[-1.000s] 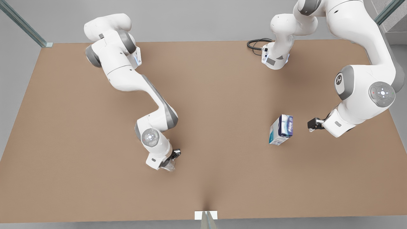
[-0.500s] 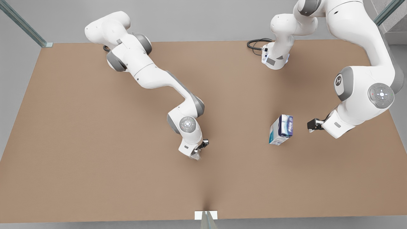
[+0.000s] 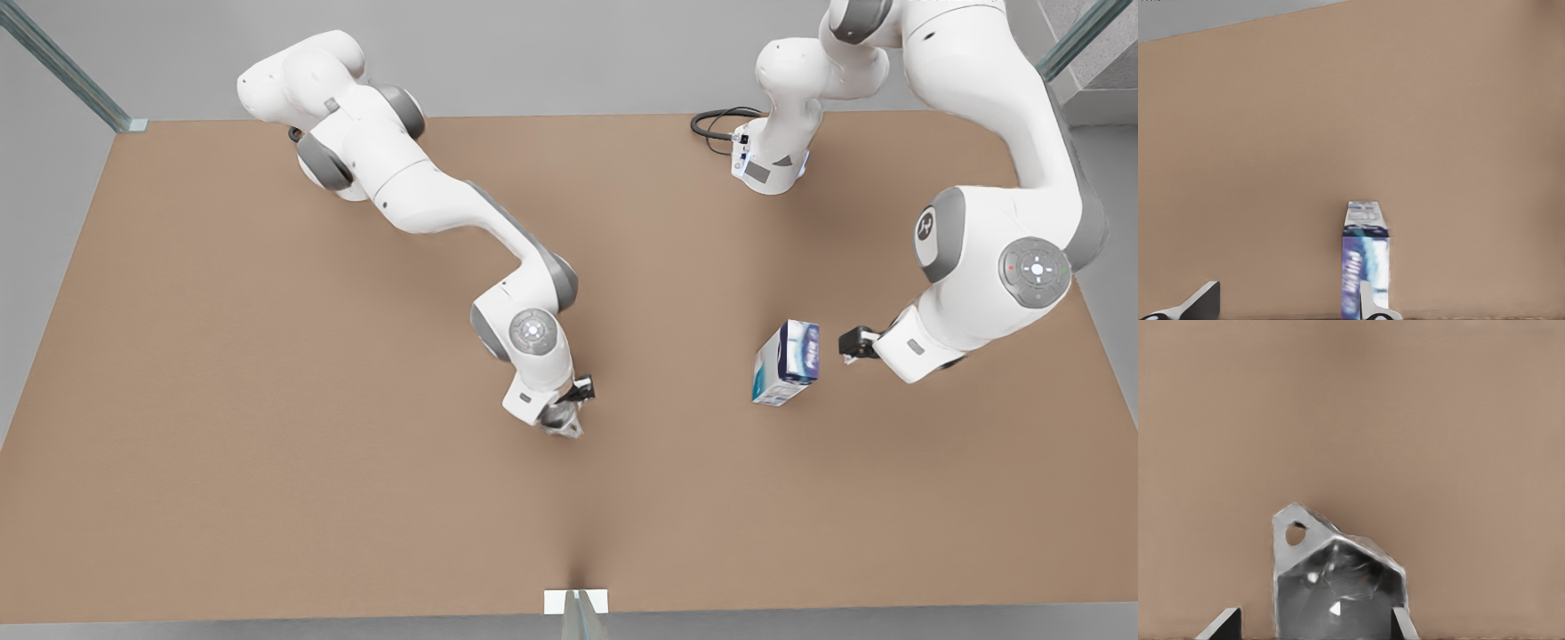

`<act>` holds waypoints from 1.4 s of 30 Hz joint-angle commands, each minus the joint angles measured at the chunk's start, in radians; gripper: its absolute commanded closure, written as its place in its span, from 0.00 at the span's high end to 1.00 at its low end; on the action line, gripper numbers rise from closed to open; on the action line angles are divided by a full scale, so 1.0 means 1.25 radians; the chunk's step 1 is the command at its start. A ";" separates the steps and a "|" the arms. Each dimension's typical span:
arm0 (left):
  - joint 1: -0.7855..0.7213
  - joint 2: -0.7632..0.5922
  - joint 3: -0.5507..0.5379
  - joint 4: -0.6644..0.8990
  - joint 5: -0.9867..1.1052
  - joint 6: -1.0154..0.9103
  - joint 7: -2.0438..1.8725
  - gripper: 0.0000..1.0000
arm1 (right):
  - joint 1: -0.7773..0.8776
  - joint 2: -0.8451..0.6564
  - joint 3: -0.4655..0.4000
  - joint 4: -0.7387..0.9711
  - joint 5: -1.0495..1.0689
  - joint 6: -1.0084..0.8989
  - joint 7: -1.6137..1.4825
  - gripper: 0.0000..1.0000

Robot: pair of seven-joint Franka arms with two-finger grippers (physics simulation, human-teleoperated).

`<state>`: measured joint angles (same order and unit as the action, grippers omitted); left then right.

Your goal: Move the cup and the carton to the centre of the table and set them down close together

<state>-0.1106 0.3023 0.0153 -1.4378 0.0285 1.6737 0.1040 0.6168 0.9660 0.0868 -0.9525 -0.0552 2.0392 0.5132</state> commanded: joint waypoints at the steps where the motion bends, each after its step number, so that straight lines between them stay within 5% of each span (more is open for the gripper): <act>1: 0.001 0.000 0.000 -0.001 -0.006 -0.005 0.011 1.00 | -0.001 -0.009 0.000 0.000 0.000 -0.010 -0.001 1.00; 9: -0.031 -0.165 -0.020 -0.463 -0.085 0.278 0.020 1.00 | -0.269 -0.224 0.003 -0.015 0.003 -0.260 -0.052 1.00; 17: -0.035 -0.150 -0.009 -0.491 -0.081 0.288 0.021 1.00 | -0.562 -0.629 -0.025 -0.444 0.002 -0.179 -0.358 1.00; 19: -0.035 -0.144 -0.009 -0.489 -0.076 0.294 0.021 1.00 | -0.406 -0.608 -0.166 -0.405 0.011 -0.197 -0.366 1.00; 22: -0.034 -0.134 -0.006 -0.484 -0.074 0.308 0.015 1.00 | -0.496 -0.558 -0.096 -0.355 0.014 -0.192 -0.368 1.00; 30: -0.034 -0.061 0.004 -0.476 -0.073 0.375 0.008 1.00 | -0.492 -0.521 -0.096 -0.344 0.018 -0.189 -0.350 1.00; 31: -0.034 -0.059 0.004 -0.473 -0.073 0.375 0.008 0.83 | -0.492 -0.522 -0.096 -0.338 0.017 -0.191 -0.352 1.00; 33: -0.034 -0.049 0.004 -0.464 -0.069 0.373 0.008 0.76 | -0.498 -0.542 -0.098 -0.275 0.016 -0.205 -0.357 1.00; 42: -0.035 -0.046 0.003 -0.451 -0.067 0.368 0.006 0.64 | -0.500 -0.533 -0.099 -0.271 0.015 -0.197 -0.359 1.00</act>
<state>-0.1555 0.2454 0.0184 -2.0018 -0.0511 2.1342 0.1107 -0.0053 0.3020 -0.0362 -1.2939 -0.0368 1.7936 0.0661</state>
